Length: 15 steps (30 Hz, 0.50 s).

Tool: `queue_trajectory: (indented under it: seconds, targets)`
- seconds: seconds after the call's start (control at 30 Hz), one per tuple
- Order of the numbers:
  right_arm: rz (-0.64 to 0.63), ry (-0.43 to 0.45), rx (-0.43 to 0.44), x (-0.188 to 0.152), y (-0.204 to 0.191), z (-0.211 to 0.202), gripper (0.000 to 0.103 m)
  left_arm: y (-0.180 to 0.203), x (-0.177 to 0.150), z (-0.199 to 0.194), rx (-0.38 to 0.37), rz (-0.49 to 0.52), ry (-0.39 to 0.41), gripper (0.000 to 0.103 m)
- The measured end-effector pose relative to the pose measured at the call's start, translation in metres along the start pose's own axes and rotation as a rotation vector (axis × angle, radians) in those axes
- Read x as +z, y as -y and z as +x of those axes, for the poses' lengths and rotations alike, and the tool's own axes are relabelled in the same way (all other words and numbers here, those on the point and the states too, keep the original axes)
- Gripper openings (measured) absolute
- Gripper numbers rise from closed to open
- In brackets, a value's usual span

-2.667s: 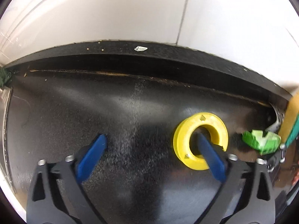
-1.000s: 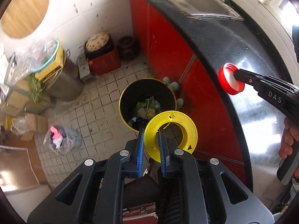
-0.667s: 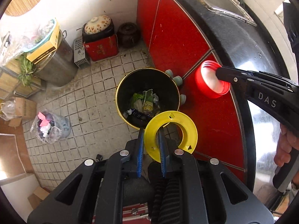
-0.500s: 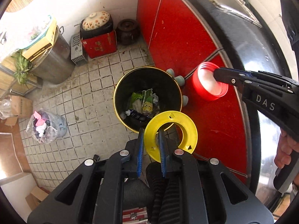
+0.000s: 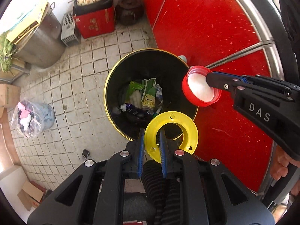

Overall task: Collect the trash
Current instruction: 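Carry the spool and red lid over the bin and open both tools, then swing both tools back over the countertop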

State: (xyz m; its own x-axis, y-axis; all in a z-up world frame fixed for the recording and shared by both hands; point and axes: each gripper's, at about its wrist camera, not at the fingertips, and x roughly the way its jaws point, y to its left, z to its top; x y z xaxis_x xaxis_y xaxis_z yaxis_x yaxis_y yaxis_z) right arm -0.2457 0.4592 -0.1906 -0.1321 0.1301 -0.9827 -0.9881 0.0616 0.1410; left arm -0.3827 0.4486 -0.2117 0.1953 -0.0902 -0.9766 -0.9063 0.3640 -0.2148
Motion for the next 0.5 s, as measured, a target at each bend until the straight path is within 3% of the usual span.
queue_trajectory:
  seconds: [0.03,0.07,0.1,0.13,0.17,0.23,0.33,0.4,0.5]
  targets:
    - [0.006,0.015,0.004,0.0,0.002,-0.001,0.006,-0.001,0.001,0.0,-0.024,-0.01,-0.013,0.015]
    - [0.013,0.024,0.023,0.001,0.003,-0.004,0.011,-0.004,0.001,0.0,-0.046,-0.031,-0.02,0.022]
    - [0.009,0.028,0.01,0.002,0.002,-0.008,0.022,-0.009,0.0,-0.005,-0.074,-0.065,-0.017,0.053]
    - [-0.002,0.049,0.002,0.004,0.0,-0.014,0.062,-0.013,-0.001,-0.011,-0.077,-0.088,0.005,0.076]
    - [-0.01,0.082,0.009,0.006,-0.001,-0.023,0.085,-0.017,-0.004,-0.021,-0.065,-0.106,0.041,0.096]
    - [-0.008,0.131,0.026,0.011,-0.002,-0.043,0.087,-0.027,-0.01,-0.046,-0.047,-0.132,0.101,0.096]
    - [0.021,0.242,0.103,0.018,0.001,-0.096,0.097,-0.04,-0.018,-0.079,-0.053,-0.174,0.12,0.096]
    - [0.009,0.354,0.056,0.015,0.008,-0.145,0.097,-0.037,-0.02,-0.098,-0.019,-0.155,0.135,0.096]
    - [0.042,0.471,-0.062,-0.007,0.04,-0.194,0.097,0.001,-0.015,-0.121,0.005,-0.017,0.161,0.096]
